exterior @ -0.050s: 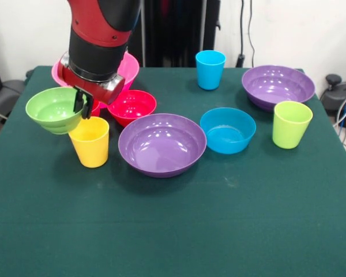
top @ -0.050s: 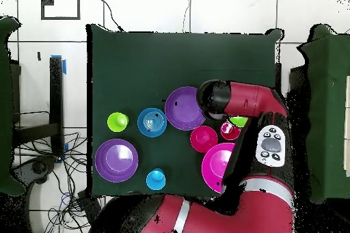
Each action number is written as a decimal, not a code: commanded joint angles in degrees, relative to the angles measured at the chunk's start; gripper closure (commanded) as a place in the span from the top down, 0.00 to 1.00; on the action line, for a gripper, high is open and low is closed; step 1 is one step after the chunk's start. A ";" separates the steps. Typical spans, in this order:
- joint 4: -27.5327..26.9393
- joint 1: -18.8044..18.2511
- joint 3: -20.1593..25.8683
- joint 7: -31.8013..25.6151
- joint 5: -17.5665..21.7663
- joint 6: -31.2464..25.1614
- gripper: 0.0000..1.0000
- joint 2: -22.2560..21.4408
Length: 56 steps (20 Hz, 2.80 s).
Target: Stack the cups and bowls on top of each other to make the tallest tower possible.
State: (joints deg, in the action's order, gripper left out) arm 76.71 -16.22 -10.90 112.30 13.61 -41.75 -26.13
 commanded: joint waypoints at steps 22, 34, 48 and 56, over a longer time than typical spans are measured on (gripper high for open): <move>-1.80 4.66 0.09 10.28 -6.43 1.45 0.00 2.75; -1.28 4.49 -0.39 10.08 -8.08 2.32 1.00 2.89; -1.13 4.72 -0.89 9.44 -8.83 3.27 1.00 3.04; -0.97 5.00 -0.99 10.09 -9.17 3.70 0.00 3.27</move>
State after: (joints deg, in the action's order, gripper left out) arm 76.61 -12.77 -15.35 112.30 6.12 -41.34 -25.65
